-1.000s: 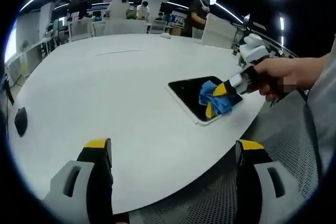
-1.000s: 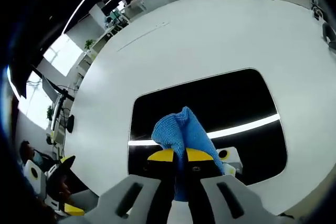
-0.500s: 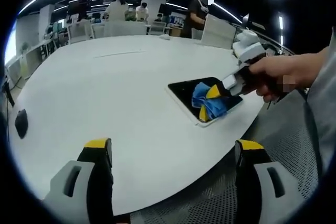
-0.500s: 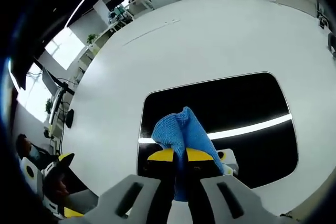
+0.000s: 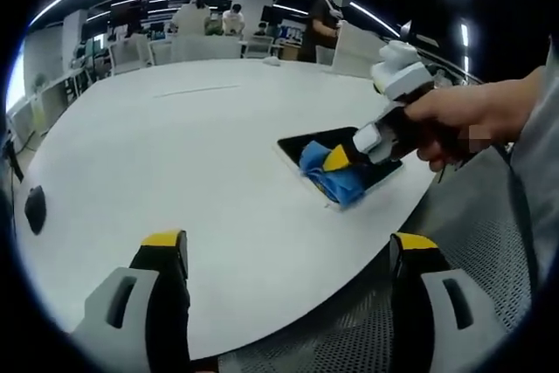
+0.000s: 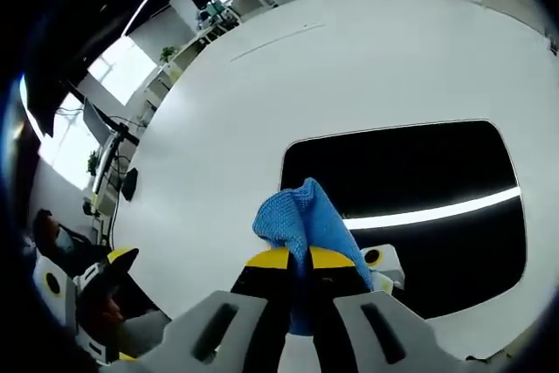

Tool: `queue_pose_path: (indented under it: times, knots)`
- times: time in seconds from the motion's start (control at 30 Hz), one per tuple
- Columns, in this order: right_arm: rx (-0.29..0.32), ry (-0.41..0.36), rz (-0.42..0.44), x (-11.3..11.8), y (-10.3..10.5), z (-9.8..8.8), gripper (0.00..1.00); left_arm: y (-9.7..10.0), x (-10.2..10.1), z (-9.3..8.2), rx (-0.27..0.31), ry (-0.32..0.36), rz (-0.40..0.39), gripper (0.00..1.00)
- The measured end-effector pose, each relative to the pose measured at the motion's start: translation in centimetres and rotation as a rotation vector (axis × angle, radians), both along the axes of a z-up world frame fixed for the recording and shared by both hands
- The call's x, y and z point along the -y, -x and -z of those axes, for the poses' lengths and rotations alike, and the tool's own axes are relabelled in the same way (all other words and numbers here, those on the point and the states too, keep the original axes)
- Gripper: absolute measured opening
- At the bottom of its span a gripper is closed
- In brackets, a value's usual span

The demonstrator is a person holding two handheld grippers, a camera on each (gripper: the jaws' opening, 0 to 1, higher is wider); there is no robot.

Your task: Wipe the mirror surface with the cleaning cloth until all visible marks leave the cleaned area.

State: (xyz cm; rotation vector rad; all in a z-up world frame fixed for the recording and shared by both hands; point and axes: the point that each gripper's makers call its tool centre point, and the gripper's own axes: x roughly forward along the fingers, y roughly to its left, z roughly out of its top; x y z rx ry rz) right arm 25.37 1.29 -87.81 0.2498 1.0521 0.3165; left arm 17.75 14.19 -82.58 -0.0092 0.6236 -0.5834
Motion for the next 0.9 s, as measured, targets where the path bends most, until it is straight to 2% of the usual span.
queue_pose_path:
  times: [0.33,0.37,0.9]
  knots:
    - [0.012,-0.006,-0.002,0.14,0.02,-0.02,0.02,-0.03,0.04,-0.26,0.006,0.009,-0.005,0.97]
    - [0.017,-0.006,-0.028,0.05,0.10,-0.08,0.02,-0.03,0.02,-0.27,0.007,0.009,-0.006,0.97]
    - [0.006,0.012,-0.044,0.28,-0.46,-0.13,0.01,0.01,0.11,-0.28,0.005,0.006,-0.006,0.97]
